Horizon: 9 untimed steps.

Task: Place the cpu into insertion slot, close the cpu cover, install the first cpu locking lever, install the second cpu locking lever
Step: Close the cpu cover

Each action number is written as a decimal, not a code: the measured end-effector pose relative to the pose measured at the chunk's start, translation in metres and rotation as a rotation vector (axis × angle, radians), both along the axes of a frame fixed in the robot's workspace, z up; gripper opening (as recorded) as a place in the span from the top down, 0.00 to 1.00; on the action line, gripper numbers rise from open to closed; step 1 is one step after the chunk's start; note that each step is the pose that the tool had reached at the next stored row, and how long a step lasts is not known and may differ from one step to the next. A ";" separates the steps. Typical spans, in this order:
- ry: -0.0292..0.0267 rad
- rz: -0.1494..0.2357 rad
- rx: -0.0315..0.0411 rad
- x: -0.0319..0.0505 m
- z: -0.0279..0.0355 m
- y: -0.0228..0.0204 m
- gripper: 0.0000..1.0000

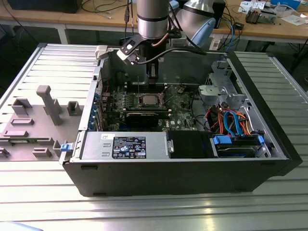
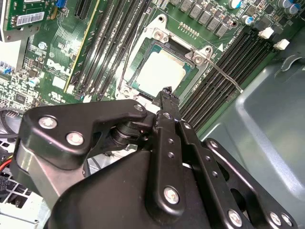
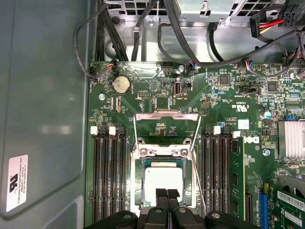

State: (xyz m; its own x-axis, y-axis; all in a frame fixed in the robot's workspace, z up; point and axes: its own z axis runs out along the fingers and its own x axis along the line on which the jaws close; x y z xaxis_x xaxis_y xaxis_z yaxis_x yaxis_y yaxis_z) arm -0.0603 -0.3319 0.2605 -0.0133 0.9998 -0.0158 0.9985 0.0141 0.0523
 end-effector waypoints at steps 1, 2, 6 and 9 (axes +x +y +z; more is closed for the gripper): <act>0.0000 0.000 0.0000 0.0000 0.0009 0.0000 0.89; 0.0000 0.000 0.0001 0.0000 0.0024 0.0000 0.89; -0.0001 0.000 0.0001 0.0000 0.0086 0.0000 0.89; -0.0002 0.000 0.0004 0.0000 0.0096 0.0000 0.89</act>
